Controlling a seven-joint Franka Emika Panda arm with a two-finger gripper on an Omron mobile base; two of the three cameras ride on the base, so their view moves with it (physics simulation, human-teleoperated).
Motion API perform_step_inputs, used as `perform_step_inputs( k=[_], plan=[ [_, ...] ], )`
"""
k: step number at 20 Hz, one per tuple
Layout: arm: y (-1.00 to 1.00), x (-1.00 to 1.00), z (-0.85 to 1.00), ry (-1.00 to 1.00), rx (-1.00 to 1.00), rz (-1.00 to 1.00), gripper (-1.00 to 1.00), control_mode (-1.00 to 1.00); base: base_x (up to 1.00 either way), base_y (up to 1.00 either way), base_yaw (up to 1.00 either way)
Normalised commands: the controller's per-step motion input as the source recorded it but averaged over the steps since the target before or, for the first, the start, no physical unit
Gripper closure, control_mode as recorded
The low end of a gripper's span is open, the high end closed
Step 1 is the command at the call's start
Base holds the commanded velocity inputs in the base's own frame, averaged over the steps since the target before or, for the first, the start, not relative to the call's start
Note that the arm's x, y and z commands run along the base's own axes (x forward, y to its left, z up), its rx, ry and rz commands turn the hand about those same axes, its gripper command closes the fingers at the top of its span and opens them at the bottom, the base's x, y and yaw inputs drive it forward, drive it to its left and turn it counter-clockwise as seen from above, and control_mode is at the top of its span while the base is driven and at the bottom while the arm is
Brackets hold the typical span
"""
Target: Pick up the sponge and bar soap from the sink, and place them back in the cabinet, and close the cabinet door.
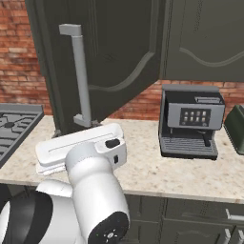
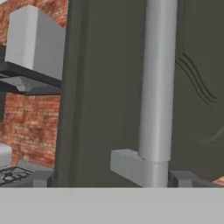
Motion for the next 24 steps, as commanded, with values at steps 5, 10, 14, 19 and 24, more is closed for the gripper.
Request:
perform_step_inputs(
  k=[5, 10, 14, 19, 24],
  plan=[
    [0.56, 0.05, 0.00, 0.00, 0.00, 0.01, -1.00, -1.00, 0.00, 0.00, 0.00],
    [0.51, 0.05, 0.00, 0.00, 0.00, 0.01, -1.00, -1.00, 0.00, 0.00, 0.00],
    [0.51, 0.10, 0.00, 0.00, 0.00, 0.01, -1.00, -1.00, 0.00, 0.00, 0.00],
    [0.44, 0.12, 0.00, 0.00, 0.00, 0.01, -1.00, -1.00, 0.00, 0.00, 0.00],
    [0.19, 0.14, -0.03, 0.00, 0.00, 0.05, -1.00, -1.00, 0.00, 0.00, 0.00]
  ],
)
